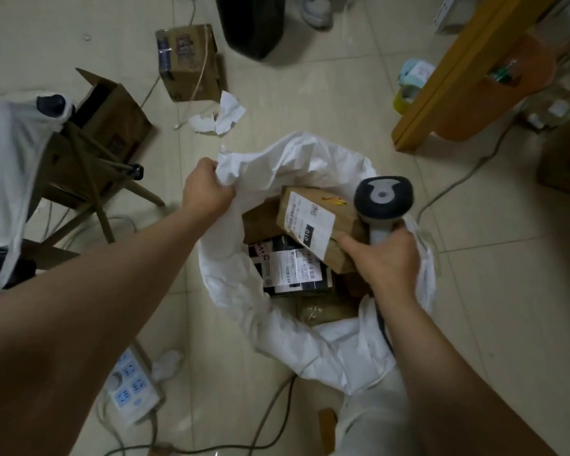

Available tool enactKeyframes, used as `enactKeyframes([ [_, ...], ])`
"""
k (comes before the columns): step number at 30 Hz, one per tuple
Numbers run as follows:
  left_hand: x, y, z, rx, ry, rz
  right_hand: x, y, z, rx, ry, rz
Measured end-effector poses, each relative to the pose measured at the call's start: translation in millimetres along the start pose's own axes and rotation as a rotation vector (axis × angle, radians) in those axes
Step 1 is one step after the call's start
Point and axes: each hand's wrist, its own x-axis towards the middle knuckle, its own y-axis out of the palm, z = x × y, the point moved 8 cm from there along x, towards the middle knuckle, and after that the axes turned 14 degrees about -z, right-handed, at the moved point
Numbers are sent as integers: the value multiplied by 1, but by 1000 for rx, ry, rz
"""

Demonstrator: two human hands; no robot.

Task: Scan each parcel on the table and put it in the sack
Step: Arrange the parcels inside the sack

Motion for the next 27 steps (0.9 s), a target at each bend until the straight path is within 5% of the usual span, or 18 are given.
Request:
enactKeyframes([
  [6,9,-4,5,-130,-37,-51,-7,109,37,-91,-149,289],
  [13,21,-8,27,-73,-112,-54,6,66,7,-104,-109,123],
  [19,10,3,8,-197,-59,-71,5,142,34,-102,-111,345],
  [27,10,13,48,-3,-161,54,12,161,0,-8,168,489],
])
